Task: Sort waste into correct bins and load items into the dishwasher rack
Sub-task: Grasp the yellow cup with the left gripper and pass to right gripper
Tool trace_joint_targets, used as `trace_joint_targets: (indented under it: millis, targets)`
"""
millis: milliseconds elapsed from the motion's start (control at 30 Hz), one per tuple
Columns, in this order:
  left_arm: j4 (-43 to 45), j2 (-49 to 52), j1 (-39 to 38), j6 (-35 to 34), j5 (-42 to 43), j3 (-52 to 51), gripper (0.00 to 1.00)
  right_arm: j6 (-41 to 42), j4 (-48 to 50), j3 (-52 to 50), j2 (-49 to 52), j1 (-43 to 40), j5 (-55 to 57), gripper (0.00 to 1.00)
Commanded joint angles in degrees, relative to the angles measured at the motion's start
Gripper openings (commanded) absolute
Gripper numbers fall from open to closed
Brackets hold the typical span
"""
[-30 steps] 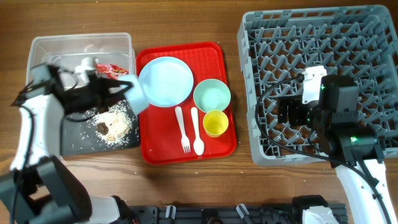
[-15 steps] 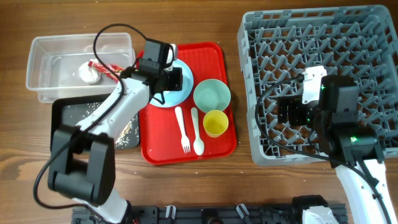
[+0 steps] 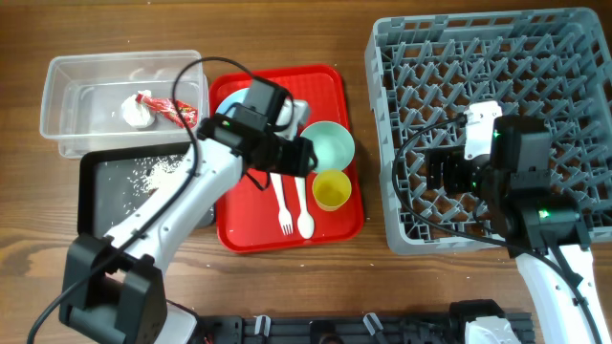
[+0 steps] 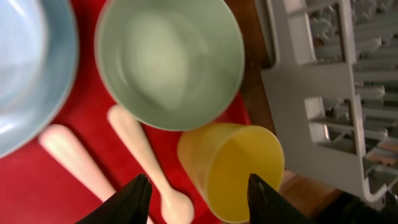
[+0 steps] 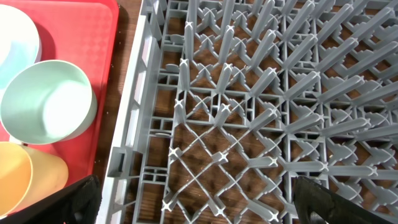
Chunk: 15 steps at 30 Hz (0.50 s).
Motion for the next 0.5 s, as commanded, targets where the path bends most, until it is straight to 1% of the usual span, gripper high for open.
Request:
trace_joint_targets:
  millis: [0, 33, 100, 133, 200, 267, 367, 400, 467]
  targets:
    - [-0.11, 4.46, -6.34, 0.02, -5.25, -0.87, 0.49, 0.70, 0.07, 1.42, 0.13, 0.17, -0.52, 1.00]
    - [-0.13, 7.23, -8.46, 0.02, -7.82, -0.87, 0.48, 0.70, -0.09, 1.42, 0.13, 0.17, -0.52, 1.00]
    - [-0.11, 10.58, -9.64, -0.02, -8.02, -0.87, 0.43, 0.70, -0.15, 1.42, 0.13, 0.17, -0.50, 1.00]
    - [-0.13, 11.54, -9.66, -0.02, -8.02, -0.87, 0.36, 0.68, -0.17, 1.42, 0.13, 0.17, -0.52, 1.00]
    - [-0.13, 12.83, -9.49, -0.20, -8.11, -0.87, 0.06, 0.70, -0.22, 1.42, 0.13, 0.17, -0.52, 1.00]
    - [-0.24, 11.80, -8.79, -0.28, -8.24, -0.70, 0.04, 0.68, -0.24, 1.42, 0.13, 0.17, -0.50, 1.00]
    - [-2.08, 7.76, -6.27, -2.95, -7.50, -0.70, 0.04, 0.66, -0.02, 1.42, 0.13, 0.17, -0.04, 1.00]
    - [-2.51, 5.29, -4.90, -2.95, -5.05, -0.70, 0.04, 0.72, 0.85, 1.42, 0.13, 0.17, -0.07, 1.00]
    - [-0.31, -0.52, -0.37, -2.95, 4.22, -0.70, 0.04, 5.68, 5.57, 1.42, 0.13, 0.17, -0.87, 1.00]
